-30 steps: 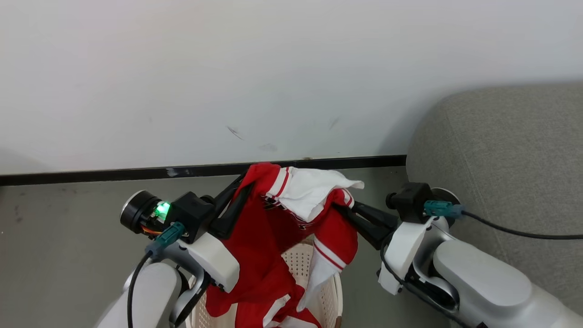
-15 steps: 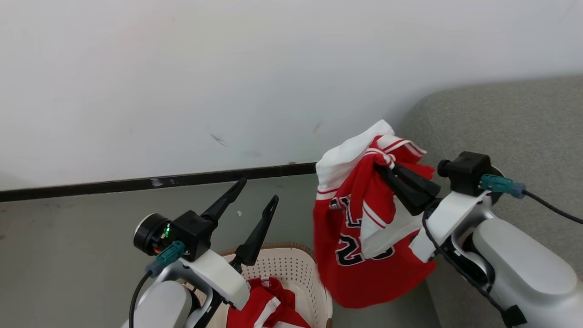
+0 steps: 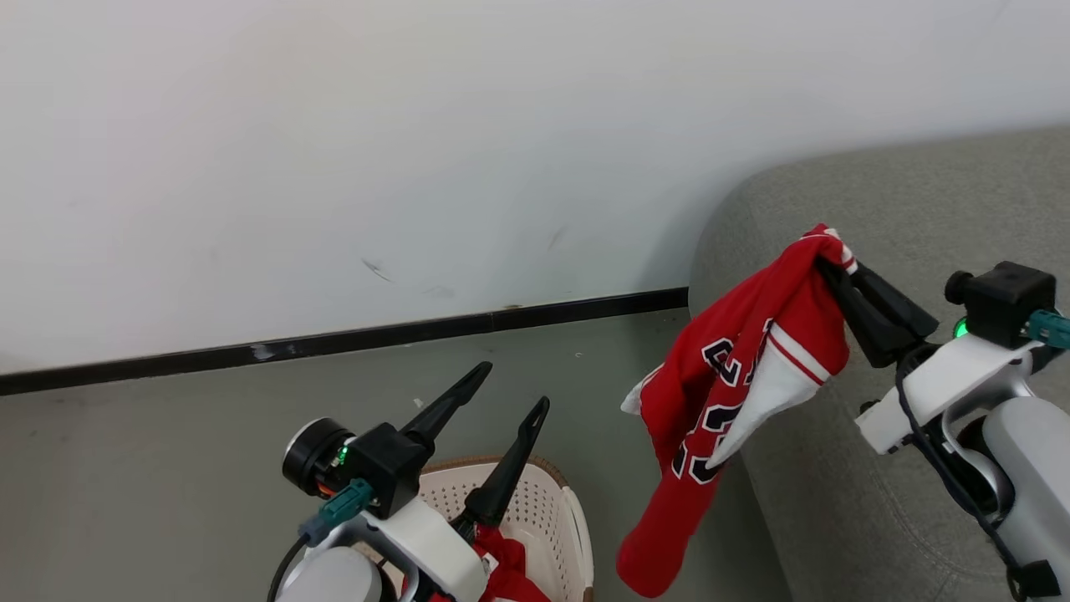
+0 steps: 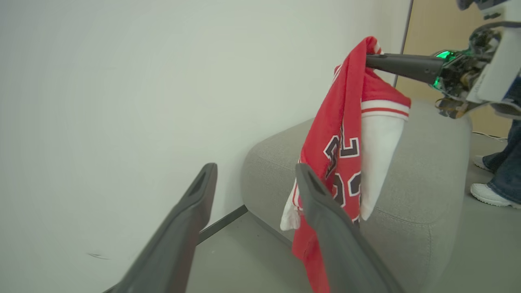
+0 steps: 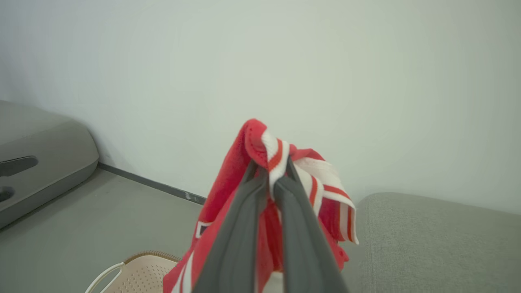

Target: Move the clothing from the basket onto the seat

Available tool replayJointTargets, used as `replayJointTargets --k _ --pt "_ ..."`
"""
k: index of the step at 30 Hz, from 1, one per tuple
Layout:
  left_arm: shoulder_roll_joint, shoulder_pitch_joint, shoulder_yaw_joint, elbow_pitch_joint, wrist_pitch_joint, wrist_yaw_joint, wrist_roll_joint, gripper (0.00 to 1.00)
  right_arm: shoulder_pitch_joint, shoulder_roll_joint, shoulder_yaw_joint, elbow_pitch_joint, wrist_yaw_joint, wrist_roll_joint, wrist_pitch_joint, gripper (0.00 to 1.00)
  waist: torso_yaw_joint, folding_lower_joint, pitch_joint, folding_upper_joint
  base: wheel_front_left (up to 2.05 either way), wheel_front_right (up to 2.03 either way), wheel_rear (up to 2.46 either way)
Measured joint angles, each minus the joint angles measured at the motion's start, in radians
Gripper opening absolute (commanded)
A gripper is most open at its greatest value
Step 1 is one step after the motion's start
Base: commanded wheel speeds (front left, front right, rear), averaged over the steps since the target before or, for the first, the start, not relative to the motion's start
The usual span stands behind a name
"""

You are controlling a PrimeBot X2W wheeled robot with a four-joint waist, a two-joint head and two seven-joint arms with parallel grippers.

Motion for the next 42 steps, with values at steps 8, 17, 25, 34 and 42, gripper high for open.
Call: replayJointTargets --k 8,17,25,34,42 --pt "-0.002 0.022 -0.044 -0.016 -0.007 -0.011 0.0 1.0 0.064 -0.027 -0.105 -0.03 0.0 -0.023 0.0 0.0 -0.034 0.0 -0.002 0.0 0.0 0.0 0.0" --pt "-0.006 0.023 -0.085 -0.03 -0.008 -0.017 0.002 1.0 0.15 -0.036 -0.176 -0.062 0.0 -0.047 0.0 0.0 -0.08 0.0 0.0 0.0 0.0 0.0 0.0" --pt "-0.015 0.027 -0.098 -0.044 -0.009 -0.017 0.002 1.0 0.194 -0.033 -0.209 -0.091 0.0 -0.06 0.0 0.0 -0.118 0.0 0.005 0.0 0.0 0.0 0.0" --pt "-0.02 0.035 -0.1 -0.067 -0.009 -0.017 0.003 1.0 0.214 -0.016 -0.221 -0.09 0.0 -0.063 0.0 0.0 -0.149 0.0 0.027 0.0 0.0 0.0 0.0" --pt "-0.013 0.035 -0.081 -0.094 -0.009 0.005 0.011 1.0 0.014 -0.02 -0.264 -0.103 0.0 -0.052 0.02 0.0 -0.149 0.0 0.077 0.0 0.0 0.0 0.0"
